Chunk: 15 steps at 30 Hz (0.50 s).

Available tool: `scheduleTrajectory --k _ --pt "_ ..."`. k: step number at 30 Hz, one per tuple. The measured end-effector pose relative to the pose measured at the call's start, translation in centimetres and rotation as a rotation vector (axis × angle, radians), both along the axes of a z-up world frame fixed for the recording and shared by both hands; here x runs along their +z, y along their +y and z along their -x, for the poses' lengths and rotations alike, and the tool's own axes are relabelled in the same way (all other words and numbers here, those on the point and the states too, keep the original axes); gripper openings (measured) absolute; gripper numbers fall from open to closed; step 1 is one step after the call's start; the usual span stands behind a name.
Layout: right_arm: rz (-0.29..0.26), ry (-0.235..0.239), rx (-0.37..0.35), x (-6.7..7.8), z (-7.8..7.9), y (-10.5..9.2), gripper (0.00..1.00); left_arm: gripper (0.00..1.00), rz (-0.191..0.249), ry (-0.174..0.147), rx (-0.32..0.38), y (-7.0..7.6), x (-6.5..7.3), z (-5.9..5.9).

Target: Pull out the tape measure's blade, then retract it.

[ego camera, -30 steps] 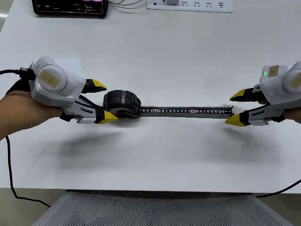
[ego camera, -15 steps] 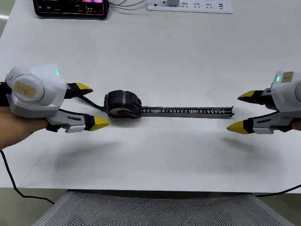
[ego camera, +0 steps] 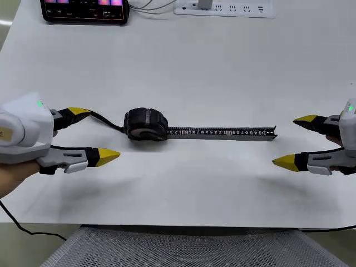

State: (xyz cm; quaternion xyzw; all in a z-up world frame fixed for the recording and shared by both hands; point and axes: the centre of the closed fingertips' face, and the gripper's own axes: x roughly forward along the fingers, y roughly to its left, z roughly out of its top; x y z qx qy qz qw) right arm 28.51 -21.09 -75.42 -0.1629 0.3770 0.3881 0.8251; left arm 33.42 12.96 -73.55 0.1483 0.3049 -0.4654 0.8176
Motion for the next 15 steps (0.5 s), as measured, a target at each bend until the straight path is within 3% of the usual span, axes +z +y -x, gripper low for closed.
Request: scheduleTrajectory --k 6,15 --pt "-0.011 -0.015 -0.026 0.2 0.7 0.2 0.72 0.69 0.008 0.006 0.047 0.9 -0.1 0.9" --pt "-0.034 -0.025 -0.068 0.6 1.8 0.0 0.81 0.79 0.016 -0.013 0.088 1.7 0.2 1.9"
